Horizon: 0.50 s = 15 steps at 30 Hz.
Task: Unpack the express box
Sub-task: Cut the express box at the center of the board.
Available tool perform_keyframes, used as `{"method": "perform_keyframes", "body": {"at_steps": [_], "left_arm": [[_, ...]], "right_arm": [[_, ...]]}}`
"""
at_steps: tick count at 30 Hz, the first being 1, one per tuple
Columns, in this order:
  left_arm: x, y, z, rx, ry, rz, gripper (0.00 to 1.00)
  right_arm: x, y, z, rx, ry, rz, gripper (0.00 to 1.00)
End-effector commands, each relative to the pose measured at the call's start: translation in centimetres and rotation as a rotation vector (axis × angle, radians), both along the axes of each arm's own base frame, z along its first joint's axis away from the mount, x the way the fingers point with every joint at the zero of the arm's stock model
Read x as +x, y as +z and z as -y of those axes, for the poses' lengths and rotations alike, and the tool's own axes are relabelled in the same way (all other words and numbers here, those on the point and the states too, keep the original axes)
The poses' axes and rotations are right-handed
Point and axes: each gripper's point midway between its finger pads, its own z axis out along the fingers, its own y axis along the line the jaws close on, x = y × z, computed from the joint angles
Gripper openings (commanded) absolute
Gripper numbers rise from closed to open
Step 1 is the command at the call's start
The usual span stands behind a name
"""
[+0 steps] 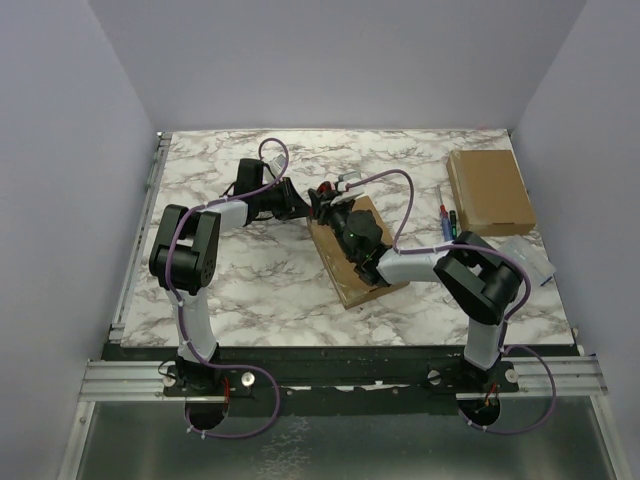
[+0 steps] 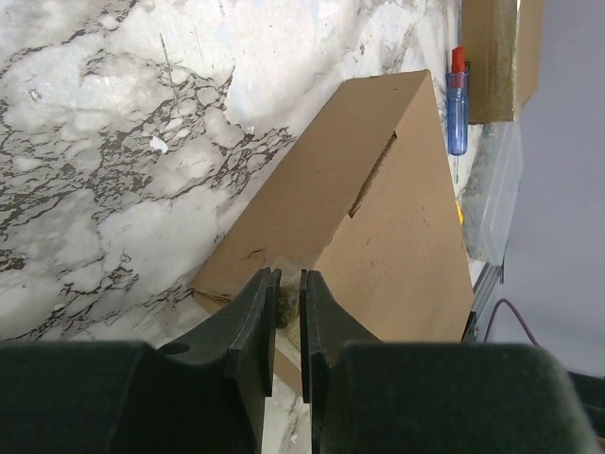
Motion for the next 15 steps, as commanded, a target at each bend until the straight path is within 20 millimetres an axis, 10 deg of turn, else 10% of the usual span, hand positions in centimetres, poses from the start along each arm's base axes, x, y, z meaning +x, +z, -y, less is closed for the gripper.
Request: {"method": "perform_keyframes", "body": {"at_steps": [1,6,15], "left_arm": [[-0.7,-4.6,-1.3,0.104,0.035,-0.089,0.11],[-0.6,-4.2,-1.4,0.112,0.039,-0.075,0.13],[0.0,3.2,-3.2,-0.011,0.149,0.032,0.62]], "right_arm": [[-1.1,-1.4,-0.1,-0.039,0.026,-0.038,0.0],[-1.0,-0.7,0.5,-0.054,-0.005,-0.028,0.0],[-0.8,0.9,1.3,-0.054,-0.05,-0.045,0.0]]}}
